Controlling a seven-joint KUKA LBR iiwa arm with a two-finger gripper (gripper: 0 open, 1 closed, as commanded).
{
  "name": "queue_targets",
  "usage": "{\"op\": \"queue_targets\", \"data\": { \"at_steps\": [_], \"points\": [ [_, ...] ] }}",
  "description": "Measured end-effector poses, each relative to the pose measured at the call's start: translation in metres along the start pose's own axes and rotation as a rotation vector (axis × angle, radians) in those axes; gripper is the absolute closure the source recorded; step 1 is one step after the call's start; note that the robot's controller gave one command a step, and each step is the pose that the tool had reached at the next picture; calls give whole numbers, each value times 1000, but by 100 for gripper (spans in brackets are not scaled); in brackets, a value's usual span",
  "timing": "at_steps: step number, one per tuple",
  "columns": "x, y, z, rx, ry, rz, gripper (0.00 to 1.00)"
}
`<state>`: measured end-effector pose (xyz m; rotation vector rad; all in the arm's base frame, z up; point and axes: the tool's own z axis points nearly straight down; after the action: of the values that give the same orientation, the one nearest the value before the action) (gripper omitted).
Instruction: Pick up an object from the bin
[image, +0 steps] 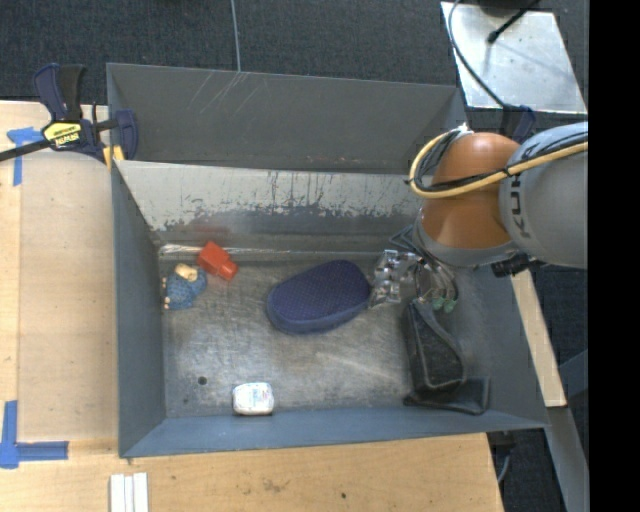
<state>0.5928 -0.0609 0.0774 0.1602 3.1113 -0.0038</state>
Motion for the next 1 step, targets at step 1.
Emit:
{"op": "queue_targets", "data": {
  "at_steps": [1],
  "points": [
    [4, 1, 4, 0, 16, -2, 0]
  ]
}}
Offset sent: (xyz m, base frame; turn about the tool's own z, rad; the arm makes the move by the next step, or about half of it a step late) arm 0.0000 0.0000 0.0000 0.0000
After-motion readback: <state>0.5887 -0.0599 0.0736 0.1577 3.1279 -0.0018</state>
